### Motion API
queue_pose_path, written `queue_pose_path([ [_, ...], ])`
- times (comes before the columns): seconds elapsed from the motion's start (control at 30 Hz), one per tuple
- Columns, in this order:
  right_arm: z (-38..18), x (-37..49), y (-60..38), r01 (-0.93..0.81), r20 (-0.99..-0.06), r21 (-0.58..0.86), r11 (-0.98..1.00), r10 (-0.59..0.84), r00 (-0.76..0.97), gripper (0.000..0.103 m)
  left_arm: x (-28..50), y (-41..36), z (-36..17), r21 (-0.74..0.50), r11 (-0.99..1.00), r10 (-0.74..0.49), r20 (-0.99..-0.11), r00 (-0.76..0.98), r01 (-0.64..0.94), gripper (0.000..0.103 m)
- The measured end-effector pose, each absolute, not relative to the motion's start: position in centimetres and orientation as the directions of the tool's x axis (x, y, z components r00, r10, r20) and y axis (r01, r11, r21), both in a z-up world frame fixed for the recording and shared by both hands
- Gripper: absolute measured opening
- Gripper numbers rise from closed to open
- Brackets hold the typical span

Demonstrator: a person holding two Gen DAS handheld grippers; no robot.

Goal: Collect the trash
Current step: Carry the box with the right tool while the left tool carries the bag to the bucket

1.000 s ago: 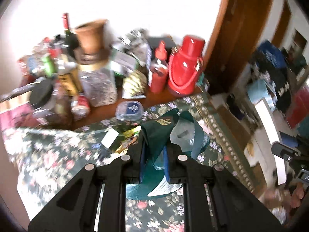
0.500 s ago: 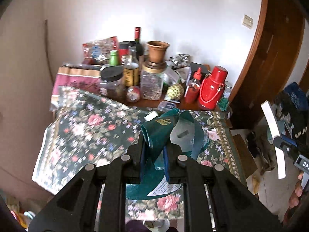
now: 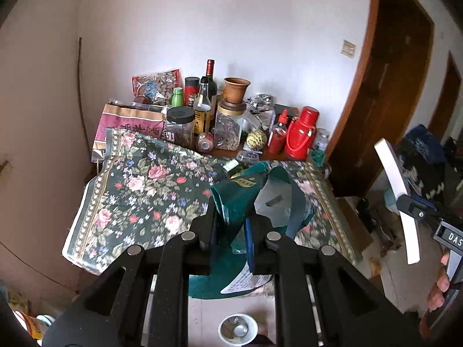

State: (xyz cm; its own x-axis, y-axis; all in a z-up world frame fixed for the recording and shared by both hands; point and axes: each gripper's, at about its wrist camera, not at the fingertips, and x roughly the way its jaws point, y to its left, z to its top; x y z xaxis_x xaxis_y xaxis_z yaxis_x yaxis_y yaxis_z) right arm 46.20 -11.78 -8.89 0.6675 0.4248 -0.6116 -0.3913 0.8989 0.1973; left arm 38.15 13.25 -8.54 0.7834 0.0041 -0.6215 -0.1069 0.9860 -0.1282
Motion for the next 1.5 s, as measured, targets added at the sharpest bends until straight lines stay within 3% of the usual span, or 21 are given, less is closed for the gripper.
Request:
queue_pose_path([
  [0.47, -11.5, 30.3, -7.5, -0.315, -0.642, 0.218, 0.924, 0.379, 0.667, 0.048, 23.3, 14.4, -10.3, -0.140, 0.990, -0.111, -0.639, 0.761, 0.027, 0.015],
  [0.87, -16.0, 27.9, -7.6, -0.281, -0.754, 0.212, 0.936, 0.339, 0.562, 0.048, 21.0, 12.9, -14.2, -0.141, 0.989, -0.128, -0.722, 0.680, 0.036, 0.015],
  [1.17, -24.9, 30.8, -7.7, -0.334, -0.853, 0.218, 0.917, 0.345, 0.391, 0.048, 23.5, 11.2, -24.1, -0.140, 0.988, -0.086, -0.839, 0.537, -0.060, 0.015],
  [1.5, -39.1, 34.1, -8.4, -0.365, -0.931, 0.189, 0.912, 0.285, 0.229, 0.048, 26.2, 8.7, -39.6, -0.115, 0.985, -0.058, -0.923, 0.379, -0.130, 0.015],
])
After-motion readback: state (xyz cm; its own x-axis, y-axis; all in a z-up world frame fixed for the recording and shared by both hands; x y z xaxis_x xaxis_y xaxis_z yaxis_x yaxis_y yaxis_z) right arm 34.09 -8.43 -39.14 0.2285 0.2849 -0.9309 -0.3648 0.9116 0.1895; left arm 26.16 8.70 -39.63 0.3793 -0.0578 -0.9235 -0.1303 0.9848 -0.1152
